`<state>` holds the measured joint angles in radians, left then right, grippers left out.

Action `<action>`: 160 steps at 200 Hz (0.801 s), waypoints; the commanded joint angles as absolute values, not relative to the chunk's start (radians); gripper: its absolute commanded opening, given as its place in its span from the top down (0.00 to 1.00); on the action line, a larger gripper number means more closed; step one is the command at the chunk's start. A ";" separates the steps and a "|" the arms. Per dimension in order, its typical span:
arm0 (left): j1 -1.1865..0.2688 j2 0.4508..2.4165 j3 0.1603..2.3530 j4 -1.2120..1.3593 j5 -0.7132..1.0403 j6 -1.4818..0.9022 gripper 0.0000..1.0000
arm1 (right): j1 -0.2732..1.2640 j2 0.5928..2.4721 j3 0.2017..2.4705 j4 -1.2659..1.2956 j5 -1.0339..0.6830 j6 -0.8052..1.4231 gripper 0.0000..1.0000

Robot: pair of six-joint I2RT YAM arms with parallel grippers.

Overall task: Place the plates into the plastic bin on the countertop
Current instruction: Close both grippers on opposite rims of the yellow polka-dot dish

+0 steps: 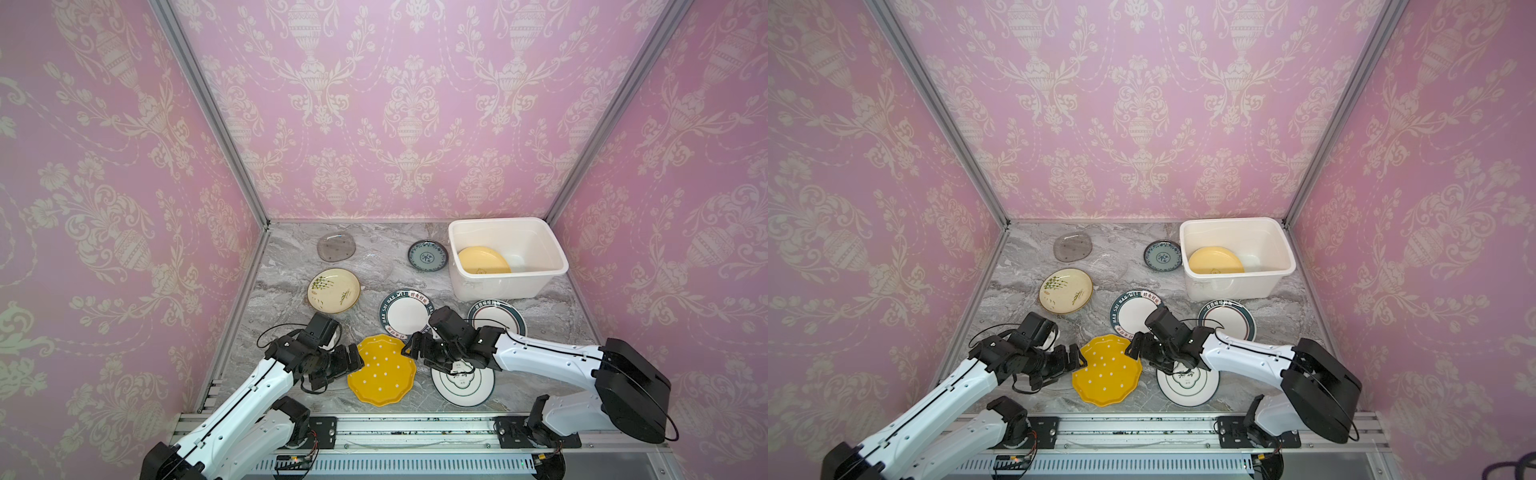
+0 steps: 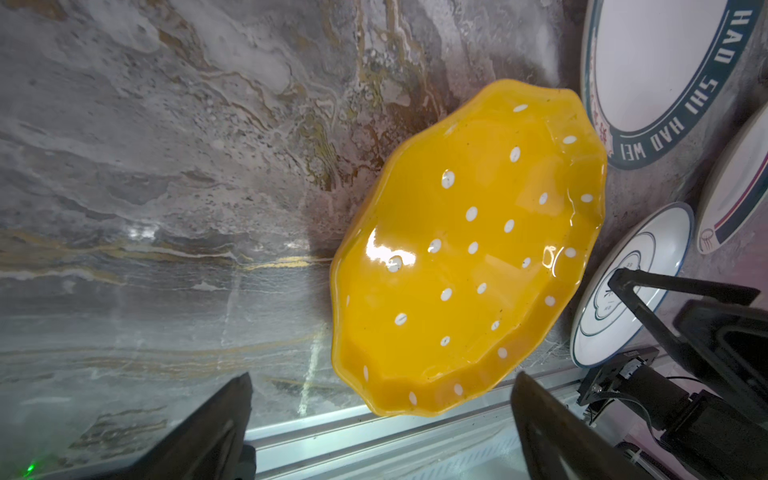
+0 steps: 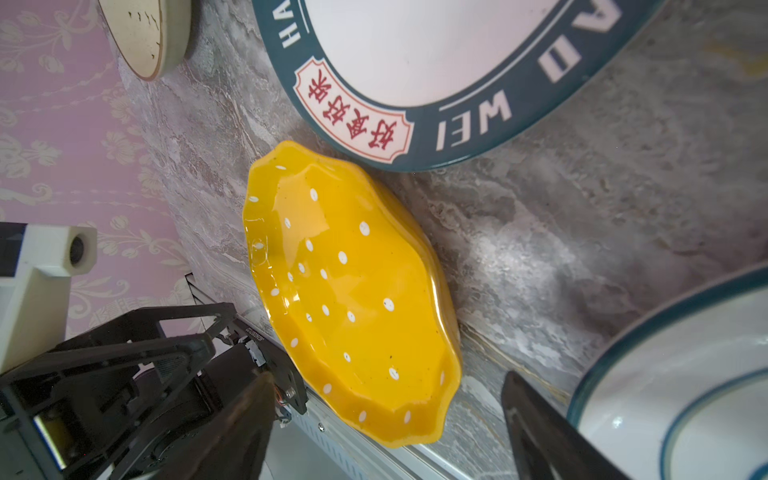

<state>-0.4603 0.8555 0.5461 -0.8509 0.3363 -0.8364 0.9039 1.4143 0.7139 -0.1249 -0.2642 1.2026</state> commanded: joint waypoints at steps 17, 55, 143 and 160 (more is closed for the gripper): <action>-0.449 0.823 0.470 -0.737 0.413 -0.898 0.01 | 0.907 1.499 0.700 -0.030 -0.312 1.253 0.15; -0.443 0.795 0.423 -0.673 0.459 -0.929 0.01 | 0.904 1.536 0.701 0.022 -0.352 1.254 0.15; -0.414 0.809 0.390 -0.596 0.534 -0.909 0.09 | 0.890 1.586 0.687 0.175 -0.426 1.265 0.16; -0.411 0.824 0.390 -0.595 0.540 -0.898 0.11 | 0.888 1.580 0.665 0.243 -0.435 1.278 0.18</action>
